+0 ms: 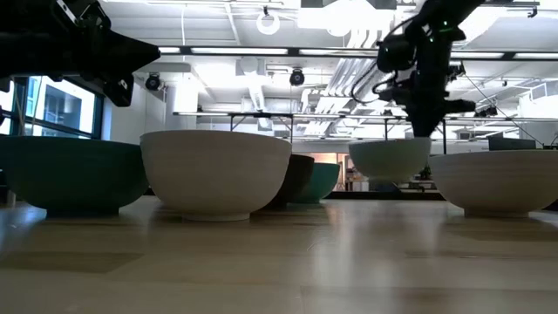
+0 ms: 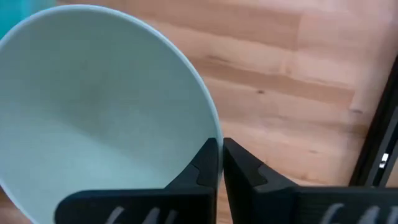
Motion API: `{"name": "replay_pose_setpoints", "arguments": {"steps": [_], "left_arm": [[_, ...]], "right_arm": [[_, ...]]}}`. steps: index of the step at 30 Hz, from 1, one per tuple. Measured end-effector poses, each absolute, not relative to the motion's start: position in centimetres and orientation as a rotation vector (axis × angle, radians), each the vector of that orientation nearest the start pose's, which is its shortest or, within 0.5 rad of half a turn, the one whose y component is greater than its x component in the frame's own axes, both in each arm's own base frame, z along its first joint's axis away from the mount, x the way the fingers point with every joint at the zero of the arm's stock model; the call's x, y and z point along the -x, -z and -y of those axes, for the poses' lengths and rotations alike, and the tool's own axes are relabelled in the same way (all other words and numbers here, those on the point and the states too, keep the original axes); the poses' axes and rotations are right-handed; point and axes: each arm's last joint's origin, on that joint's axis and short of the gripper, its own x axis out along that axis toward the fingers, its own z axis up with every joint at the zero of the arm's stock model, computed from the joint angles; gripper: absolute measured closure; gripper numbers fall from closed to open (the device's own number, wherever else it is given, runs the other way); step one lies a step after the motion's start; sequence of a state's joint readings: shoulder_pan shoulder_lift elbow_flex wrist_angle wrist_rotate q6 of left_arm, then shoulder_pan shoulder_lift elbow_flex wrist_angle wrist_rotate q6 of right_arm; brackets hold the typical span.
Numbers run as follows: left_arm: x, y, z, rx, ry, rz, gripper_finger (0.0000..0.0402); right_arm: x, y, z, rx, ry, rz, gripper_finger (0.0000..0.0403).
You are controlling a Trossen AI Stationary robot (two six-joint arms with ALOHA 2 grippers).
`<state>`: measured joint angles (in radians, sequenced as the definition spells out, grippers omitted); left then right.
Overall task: Nest bowls inside each other
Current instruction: Stack the light green bowl on top of bottom right black bowl
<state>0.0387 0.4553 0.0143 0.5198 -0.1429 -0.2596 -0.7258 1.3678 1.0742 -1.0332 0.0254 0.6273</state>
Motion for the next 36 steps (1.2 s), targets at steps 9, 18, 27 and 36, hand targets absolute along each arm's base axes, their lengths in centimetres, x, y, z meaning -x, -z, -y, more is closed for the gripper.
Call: {"name": "replay_pose_setpoints", "arguments": {"steps": [9, 18, 27, 36], "left_arm": [[-12.6, -17.7, -1.0, 0.263, -0.203, 0.106, 0.0387], [-12.5, -17.7, -1.3, 0.232, -0.306, 0.113, 0.0387], [-12.4, -17.4, -1.5, 0.229, -0.4, 0.092, 0.0387], [-12.4, -17.2, -1.5, 0.227, -0.404, 0.072, 0.0387]], "right_arm": [[-19.7, -28.1, 15.3, -1.034, 0.931, -0.973, 0.0403], [-22.0, -29.1, 13.2, -1.077, 0.892, -0.902, 0.0403], [-23.6, -29.4, 11.4, -1.108, 0.843, -0.844, 0.0403], [-26.1, -28.3, 10.9, -1.148, 0.757, -0.846, 0.0403]]}}
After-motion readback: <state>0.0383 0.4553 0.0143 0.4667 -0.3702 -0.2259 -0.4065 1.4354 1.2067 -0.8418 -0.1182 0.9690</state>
